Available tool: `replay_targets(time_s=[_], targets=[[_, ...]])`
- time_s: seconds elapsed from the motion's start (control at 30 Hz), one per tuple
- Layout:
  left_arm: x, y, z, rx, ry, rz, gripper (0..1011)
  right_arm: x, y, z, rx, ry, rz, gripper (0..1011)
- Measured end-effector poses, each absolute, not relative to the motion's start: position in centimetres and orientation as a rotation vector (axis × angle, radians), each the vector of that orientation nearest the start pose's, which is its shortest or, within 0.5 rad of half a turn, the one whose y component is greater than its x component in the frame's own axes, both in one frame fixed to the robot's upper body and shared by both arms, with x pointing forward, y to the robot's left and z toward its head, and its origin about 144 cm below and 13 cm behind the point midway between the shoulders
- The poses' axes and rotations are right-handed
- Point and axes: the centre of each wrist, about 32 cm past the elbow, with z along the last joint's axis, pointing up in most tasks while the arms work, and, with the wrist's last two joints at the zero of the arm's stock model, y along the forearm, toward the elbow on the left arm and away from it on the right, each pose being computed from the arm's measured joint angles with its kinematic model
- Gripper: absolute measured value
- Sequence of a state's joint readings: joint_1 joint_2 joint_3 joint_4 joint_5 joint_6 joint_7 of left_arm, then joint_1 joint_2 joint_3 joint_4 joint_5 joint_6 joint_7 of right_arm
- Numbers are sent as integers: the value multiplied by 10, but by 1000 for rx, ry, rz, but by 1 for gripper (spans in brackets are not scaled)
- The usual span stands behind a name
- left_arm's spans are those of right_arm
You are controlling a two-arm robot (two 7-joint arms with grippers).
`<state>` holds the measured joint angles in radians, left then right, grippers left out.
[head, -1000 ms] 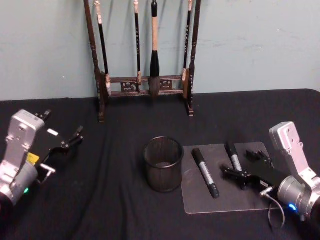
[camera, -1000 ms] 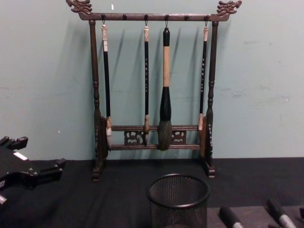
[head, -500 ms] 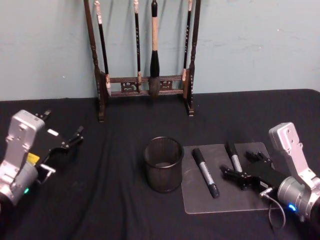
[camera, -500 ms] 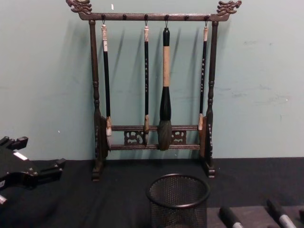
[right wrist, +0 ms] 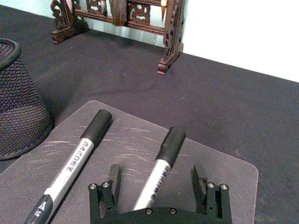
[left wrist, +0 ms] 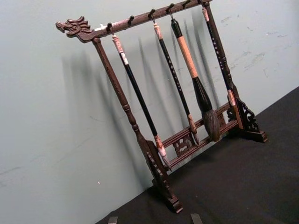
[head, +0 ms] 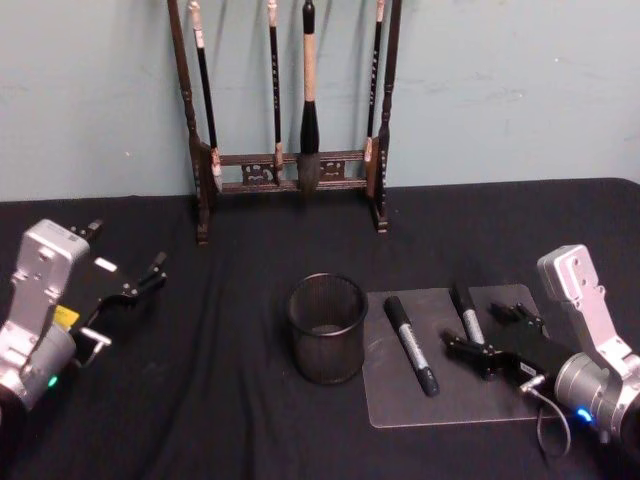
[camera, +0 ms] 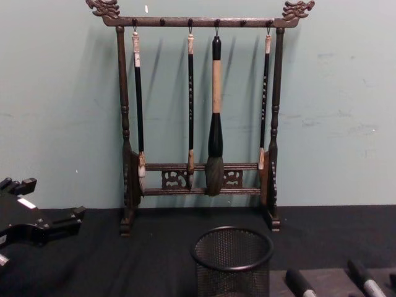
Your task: Pick up the water-based marker from the table and place it into the pen holder.
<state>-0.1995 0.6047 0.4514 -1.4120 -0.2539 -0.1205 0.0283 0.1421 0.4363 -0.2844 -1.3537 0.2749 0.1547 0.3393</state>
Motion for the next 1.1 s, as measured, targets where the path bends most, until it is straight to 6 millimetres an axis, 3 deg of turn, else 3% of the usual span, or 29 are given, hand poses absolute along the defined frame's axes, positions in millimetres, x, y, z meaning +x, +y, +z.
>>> replay_targets(time_s=[0.27, 0.37, 0.77, 0.87, 0.97, 1.1], targets=[[489, 310, 1140, 304, -285, 1248, 1009, 486, -302, 1116, -376, 137, -1056, 847], [489, 310, 1140, 305, -285, 1248, 1009, 486, -302, 1116, -376, 137, -1056, 720], [489, 310, 1140, 304, -285, 1248, 1009, 486, -302, 1116, -376, 137, -1057, 386], [489, 310, 1140, 304, -285, 1248, 1009, 486, -302, 1116, -376, 137, -1057, 256], [489, 310, 1140, 304, -285, 1248, 1009, 486, -302, 1116, -376, 137, -1057, 197], [489, 310, 1140, 304, -285, 1248, 1009, 486, -302, 1116, -376, 137, -1057, 194]])
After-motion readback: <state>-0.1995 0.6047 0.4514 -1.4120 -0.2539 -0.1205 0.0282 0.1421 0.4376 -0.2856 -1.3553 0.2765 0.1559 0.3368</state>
